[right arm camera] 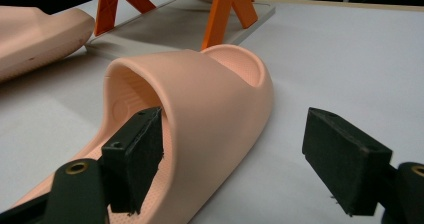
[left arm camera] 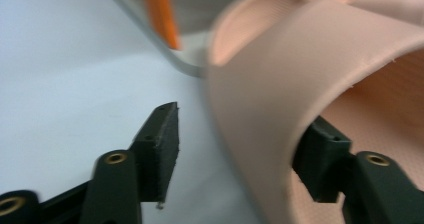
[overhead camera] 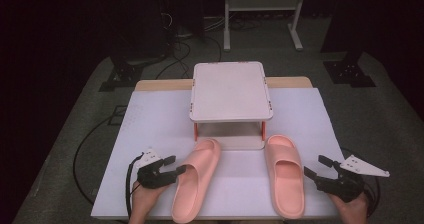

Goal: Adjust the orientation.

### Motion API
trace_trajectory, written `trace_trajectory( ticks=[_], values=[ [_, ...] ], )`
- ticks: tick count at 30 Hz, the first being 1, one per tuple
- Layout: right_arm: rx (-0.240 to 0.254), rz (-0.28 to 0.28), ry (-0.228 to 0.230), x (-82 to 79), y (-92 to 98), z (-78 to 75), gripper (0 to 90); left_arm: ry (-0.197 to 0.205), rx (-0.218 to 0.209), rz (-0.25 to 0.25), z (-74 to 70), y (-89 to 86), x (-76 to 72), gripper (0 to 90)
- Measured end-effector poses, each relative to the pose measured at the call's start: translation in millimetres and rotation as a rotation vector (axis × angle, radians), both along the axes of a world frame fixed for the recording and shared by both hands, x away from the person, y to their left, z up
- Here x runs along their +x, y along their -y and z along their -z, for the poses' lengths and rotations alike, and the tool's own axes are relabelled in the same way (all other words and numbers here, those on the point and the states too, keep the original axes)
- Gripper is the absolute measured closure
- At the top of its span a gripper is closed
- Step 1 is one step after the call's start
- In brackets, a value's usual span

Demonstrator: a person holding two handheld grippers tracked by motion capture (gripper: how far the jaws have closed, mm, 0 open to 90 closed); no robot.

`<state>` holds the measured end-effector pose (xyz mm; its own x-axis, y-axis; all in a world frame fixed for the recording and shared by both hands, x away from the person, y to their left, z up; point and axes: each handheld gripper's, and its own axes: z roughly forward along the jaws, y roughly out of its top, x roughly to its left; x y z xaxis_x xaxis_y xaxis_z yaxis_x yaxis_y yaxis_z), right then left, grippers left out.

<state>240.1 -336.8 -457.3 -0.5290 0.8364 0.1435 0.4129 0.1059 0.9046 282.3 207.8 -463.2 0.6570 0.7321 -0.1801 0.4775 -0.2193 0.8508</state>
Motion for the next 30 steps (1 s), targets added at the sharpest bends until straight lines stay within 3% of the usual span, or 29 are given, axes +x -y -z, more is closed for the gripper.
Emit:
trace_trajectory(
  ticks=[4, 10, 13, 21, 30],
  values=[
    [0.004, -0.01, 0.008, -1.1, -1.7, -0.6, 23.8, 0.003, -0.006, 0.043, 1.1, 10.7, 1.4, 46.0],
    [0.01, -0.036, 0.024, -2.8, -5.0, -2.1, 23.8, 0.004, -0.006, 0.063, 1.6, 18.0, 0.5, 49.0],
    [0.004, -0.055, 0.031, -3.2, -8.3, -2.4, 24.2, 0.011, 0.015, 0.076, 0.3, 23.0, -1.3, 50.2],
    [-0.014, -0.087, -0.01, 2.1, -21.3, 1.0, 29.3, 0.054, 0.081, 0.064, -0.7, 36.0, -5.3, 52.1],
    [-0.058, -0.059, -0.057, 12.5, -33.0, 4.4, 43.0, 0.089, 0.13, 0.044, -0.5, 40.2, -8.9, 56.1]
  ],
)
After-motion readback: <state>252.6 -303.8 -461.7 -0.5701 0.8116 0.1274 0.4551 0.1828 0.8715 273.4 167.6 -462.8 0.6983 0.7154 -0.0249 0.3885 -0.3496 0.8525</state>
